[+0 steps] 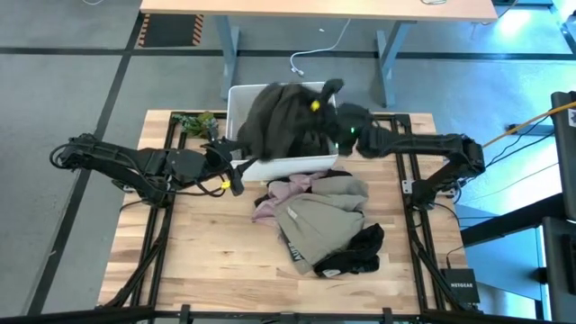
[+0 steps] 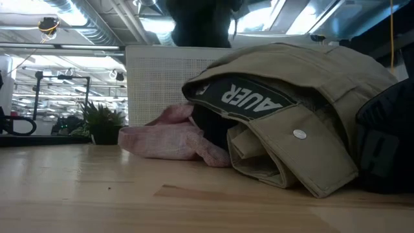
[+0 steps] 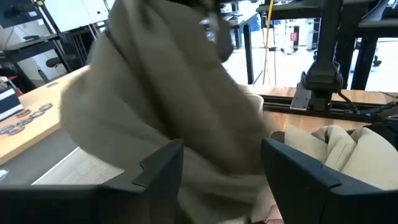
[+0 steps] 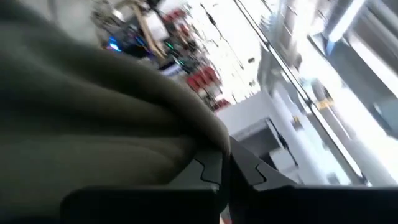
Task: Sort clothes
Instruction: Put the black jacket into the white bin
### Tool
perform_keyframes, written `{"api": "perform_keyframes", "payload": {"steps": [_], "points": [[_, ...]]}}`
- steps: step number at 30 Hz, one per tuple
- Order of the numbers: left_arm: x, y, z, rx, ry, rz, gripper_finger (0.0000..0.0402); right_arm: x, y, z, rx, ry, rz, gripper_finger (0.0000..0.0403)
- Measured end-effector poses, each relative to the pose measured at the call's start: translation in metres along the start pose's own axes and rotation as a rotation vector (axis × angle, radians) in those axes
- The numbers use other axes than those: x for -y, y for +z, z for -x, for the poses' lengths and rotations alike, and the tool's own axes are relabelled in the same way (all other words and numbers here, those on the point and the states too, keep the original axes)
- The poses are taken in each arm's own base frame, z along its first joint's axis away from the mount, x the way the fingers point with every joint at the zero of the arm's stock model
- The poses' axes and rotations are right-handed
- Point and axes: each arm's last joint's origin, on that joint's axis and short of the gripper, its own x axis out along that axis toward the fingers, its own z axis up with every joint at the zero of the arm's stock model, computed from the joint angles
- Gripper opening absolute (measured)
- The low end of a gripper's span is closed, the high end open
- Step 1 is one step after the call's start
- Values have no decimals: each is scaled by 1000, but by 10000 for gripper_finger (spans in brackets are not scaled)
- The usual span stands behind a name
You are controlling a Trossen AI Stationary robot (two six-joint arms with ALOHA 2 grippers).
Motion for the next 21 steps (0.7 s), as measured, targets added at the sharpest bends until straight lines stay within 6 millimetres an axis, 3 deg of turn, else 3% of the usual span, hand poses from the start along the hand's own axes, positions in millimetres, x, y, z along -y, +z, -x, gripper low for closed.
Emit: {"api": "perform_keyframes", "payload": {"steps": [3,8,16,21], "points": [[0,0,0,0,0,1,209,8,-14,-13,-49,-25,-72,23],[0,0,0,0,0,1,209,4,-38,-27,-161,37,-173,50],[0,0,0,-1,0,23,209,-12,-71,-32,-304,302,-283,112],[0,0,0,-2,-1,25,209,-2,-77,-31,-351,475,-393,175]]}}
